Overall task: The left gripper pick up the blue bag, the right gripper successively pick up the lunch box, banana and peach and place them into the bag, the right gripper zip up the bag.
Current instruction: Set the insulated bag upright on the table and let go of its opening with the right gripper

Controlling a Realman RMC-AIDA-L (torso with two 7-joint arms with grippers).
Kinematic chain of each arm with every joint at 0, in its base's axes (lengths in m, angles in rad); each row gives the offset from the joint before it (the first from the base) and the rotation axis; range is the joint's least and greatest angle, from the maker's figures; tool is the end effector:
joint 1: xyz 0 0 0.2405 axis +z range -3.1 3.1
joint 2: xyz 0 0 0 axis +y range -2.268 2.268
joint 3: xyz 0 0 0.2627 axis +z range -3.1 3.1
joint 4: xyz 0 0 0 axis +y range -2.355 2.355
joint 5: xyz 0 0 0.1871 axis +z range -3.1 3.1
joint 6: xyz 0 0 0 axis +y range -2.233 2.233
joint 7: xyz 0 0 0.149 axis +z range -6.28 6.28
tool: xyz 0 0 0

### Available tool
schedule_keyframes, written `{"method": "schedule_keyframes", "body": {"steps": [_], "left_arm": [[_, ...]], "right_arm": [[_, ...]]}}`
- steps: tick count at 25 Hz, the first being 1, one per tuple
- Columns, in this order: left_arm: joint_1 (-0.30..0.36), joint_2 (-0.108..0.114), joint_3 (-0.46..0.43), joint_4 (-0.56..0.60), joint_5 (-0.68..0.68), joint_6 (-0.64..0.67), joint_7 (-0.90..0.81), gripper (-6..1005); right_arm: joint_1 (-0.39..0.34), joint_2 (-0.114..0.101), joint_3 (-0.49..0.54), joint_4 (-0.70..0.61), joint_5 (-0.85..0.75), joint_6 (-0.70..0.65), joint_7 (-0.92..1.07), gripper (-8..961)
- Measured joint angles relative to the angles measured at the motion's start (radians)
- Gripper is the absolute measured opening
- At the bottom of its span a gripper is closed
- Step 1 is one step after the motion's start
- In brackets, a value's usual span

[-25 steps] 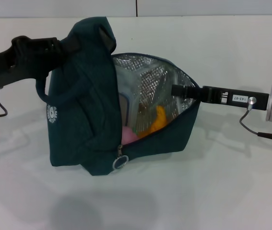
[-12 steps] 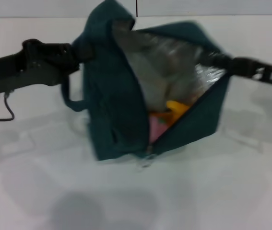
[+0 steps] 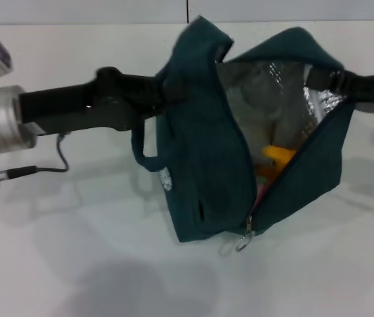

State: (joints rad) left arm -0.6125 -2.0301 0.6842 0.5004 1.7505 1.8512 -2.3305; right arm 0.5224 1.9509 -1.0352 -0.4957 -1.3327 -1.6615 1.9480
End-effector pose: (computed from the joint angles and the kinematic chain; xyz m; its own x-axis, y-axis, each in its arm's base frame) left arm -0.1966 0.3083 0.0151 0.1023 0.9341 0.3419 0.6732 -0.3181 0.6675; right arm 0.2143 0.3208 0.0311 0.2486 -0.7154 -0.6529 -0.6573 -0.6197 0.4288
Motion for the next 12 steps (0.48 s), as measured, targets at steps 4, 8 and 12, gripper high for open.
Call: {"method": "schedule_keyframes", "body": {"steps": [4,8,12], "left_arm": [[-0.010,-0.020,0.001,0.000,0.061,-0.077,0.003,49],[-0.013,-0.031,0.001,0.000,0.095,-0.107,0.012,49],[-0.009,-0.031,0.000,0.000,0.091,-0.127,0.017,50]], "right_arm": [[0.016,0.010,-0.002,0.018,-0.037,0.028,0.006,61],[0.023,0.024,-0.001,0.019,-0.051,0.048,0.013,56],[0.026,0.026,0.005,0.020,-0.052,0.059,0.007,53]]}}
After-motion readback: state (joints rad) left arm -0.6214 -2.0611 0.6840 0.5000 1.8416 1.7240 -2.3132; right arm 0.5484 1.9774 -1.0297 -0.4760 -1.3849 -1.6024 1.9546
